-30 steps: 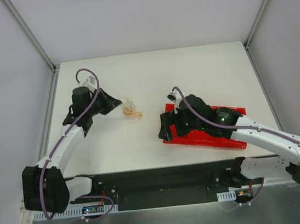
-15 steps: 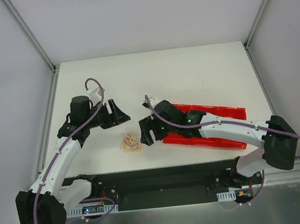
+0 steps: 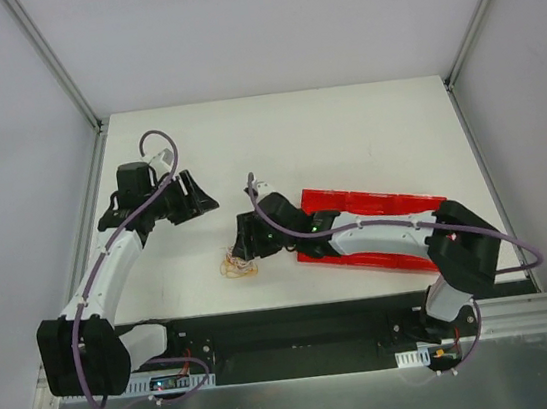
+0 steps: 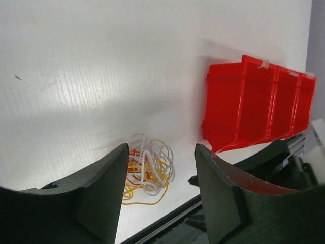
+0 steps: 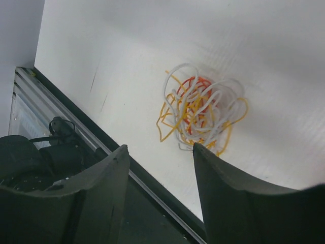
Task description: Untangle the cables
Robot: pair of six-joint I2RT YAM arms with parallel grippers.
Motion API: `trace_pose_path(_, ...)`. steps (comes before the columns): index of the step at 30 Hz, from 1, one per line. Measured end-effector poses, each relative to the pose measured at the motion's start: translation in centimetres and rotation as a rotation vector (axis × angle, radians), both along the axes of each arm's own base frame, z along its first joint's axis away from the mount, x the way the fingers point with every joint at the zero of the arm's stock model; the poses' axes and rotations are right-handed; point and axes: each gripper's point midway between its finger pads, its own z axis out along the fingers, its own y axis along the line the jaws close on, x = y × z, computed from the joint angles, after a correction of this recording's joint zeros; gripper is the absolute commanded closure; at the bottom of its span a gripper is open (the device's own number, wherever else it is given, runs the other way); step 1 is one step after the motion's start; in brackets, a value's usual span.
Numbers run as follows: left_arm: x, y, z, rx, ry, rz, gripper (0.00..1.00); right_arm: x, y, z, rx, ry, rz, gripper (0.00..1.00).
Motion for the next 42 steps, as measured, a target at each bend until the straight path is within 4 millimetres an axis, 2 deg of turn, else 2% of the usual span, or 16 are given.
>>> trace_pose_path(3, 0.0, -0.1, -1.4, 0.014, 0.037, -0.028, 0.45, -1.3, 1.4, -2.0, -0.009, 0.056, -0.002, 0.54)
trace_pose_path(6, -0.1, 0.2, -1.4, -0.001, 0.044, -0.038, 0.51, -2.2, 2.0, -2.9, -0.009, 0.095, -0.024, 0.58)
trace_pose_path(12, -0.5, -0.3, -0.9, -0.048, 0.034, -0.080, 0.55, -1.3, 2.8, -2.5, 0.047, 0.116, -0.099, 0.63)
trace_pose_path(22, -1.1, -1.2, -0.5, -0.097, 0.031, -0.132, 0.54, 0.0, 2.2, -3.0, 0.061, 0.130, -0.200, 0.66)
trace_pose_path(27, -1.2, -1.3, -0.5, -0.104, 0.031, -0.140, 0.54, 0.1, 2.3, -4.3, 0.044, 0.146, -0.212, 0.67)
trace_pose_path(32, -1.3, -1.4, -0.4, -0.111, 0.031, -0.149, 0.54, 0.2, 2.1, -5.7, 0.019, 0.167, -0.227, 0.79)
trace_pose_path(37, -1.6, -1.9, -0.6, -0.113, 0.037, -0.167, 0.53, 0.3, 2.1, -6.2, 0.011, 0.171, -0.232, 0.96)
trace_pose_path(39, -1.8, -2.4, -0.9, -0.114, 0.050, -0.183, 0.49, 0.4, 2.0, -6.1, 0.011, 0.168, -0.232, 0.99)
trace_pose_path(42, -2.1, -3.1, -1.7, -0.126, 0.086, -0.209, 0.40, 0.6, 1.9, -6.0, 0.009, 0.159, -0.228, 0.99)
